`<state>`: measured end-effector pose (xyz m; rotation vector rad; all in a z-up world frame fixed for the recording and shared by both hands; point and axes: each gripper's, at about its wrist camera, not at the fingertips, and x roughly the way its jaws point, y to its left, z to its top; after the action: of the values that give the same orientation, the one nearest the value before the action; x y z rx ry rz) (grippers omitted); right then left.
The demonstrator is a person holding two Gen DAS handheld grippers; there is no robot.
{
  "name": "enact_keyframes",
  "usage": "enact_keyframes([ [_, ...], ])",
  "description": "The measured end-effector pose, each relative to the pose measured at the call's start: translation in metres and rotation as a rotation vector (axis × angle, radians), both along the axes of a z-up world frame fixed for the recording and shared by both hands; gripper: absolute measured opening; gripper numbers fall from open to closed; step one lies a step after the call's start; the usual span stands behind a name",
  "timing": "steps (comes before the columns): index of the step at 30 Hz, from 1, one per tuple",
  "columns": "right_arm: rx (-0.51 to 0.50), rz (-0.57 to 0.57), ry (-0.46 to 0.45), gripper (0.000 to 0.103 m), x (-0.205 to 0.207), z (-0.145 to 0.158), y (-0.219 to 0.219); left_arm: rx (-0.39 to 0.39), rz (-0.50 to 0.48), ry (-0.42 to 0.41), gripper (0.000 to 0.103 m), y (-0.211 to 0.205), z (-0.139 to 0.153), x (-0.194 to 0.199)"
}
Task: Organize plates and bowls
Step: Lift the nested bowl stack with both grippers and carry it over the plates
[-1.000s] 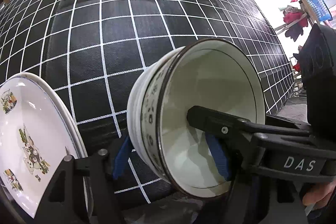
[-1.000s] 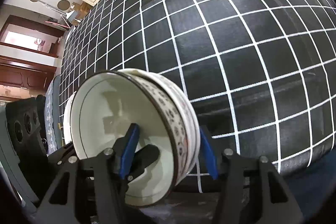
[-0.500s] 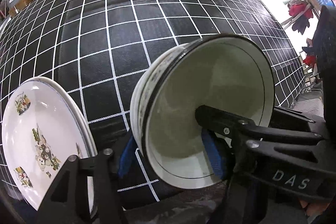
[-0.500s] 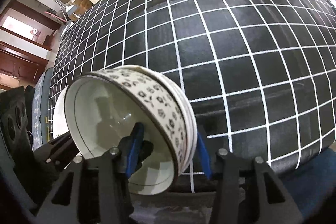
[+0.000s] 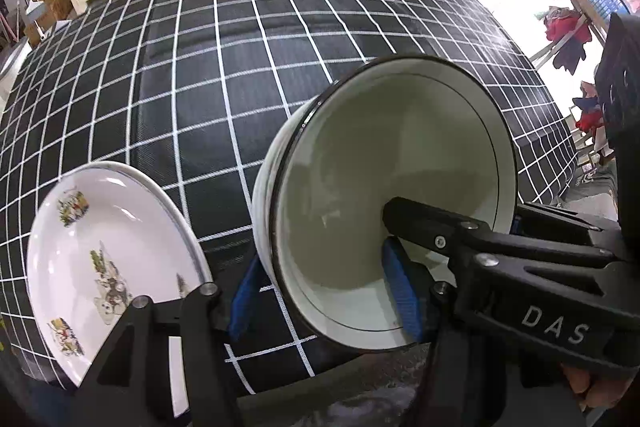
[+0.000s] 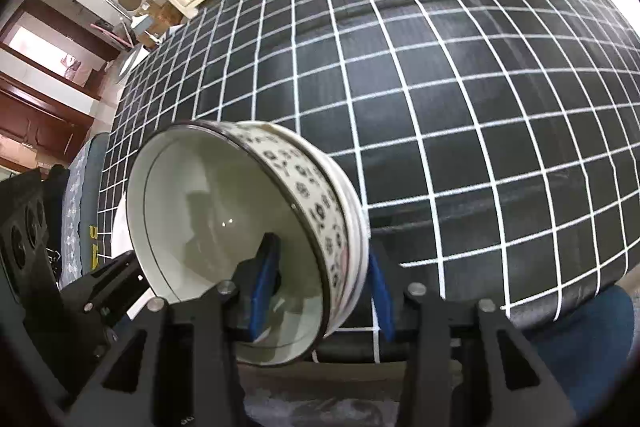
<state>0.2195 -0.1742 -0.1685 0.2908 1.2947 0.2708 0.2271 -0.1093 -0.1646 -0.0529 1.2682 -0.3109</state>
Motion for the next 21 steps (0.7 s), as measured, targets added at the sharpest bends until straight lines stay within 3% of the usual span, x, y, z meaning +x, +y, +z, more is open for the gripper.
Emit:
enact_keyframes([
  [7, 0.026, 0.026, -0.015, 0.045, 0.001, 0.012, 0.020, 0.022, 0.033, -0.049, 0.054, 0.016, 0.021, -0.003],
  [21, 0.038, 0.159, -0.066, 0.041, 0.002, 0.019, 0.096, 0.041, 0.171, -0.078, 0.053, 0.099, 0.035, -0.023],
])
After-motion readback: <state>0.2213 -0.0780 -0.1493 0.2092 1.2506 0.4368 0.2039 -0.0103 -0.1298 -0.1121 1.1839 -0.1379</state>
